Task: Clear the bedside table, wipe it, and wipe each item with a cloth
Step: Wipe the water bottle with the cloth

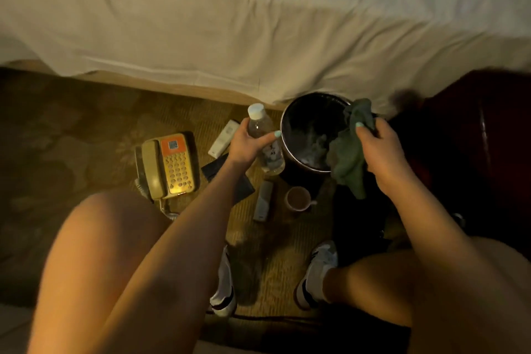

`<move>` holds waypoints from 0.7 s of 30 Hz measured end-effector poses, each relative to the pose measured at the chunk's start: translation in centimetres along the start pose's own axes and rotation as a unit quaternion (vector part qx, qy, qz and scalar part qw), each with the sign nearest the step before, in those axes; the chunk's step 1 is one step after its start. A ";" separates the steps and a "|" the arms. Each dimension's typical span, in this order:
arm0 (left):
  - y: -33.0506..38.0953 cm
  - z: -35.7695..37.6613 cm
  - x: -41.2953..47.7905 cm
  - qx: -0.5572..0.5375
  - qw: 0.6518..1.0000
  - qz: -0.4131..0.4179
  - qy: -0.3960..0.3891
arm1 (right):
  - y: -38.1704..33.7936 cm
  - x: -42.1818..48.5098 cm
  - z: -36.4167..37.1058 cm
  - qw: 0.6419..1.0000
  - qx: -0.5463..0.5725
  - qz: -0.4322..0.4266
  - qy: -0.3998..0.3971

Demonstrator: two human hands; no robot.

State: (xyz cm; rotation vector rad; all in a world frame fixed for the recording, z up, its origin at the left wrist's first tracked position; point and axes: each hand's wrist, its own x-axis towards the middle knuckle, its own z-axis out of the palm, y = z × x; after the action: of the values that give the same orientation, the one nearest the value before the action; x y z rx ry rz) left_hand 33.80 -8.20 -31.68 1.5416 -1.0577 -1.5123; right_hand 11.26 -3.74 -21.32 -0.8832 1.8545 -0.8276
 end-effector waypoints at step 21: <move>9.9 -1.9 -15.5 0.175 0.968 0.044 -0.173 | -5.0 -7.8 -1.2 0.937 0.250 -0.061 -0.237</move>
State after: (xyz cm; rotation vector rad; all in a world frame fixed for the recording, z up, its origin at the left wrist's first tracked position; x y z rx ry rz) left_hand 35.38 1.90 -16.23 1.4602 -1.6471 -1.6331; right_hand 14.04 0.37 -13.44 -0.7838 1.1078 -1.0015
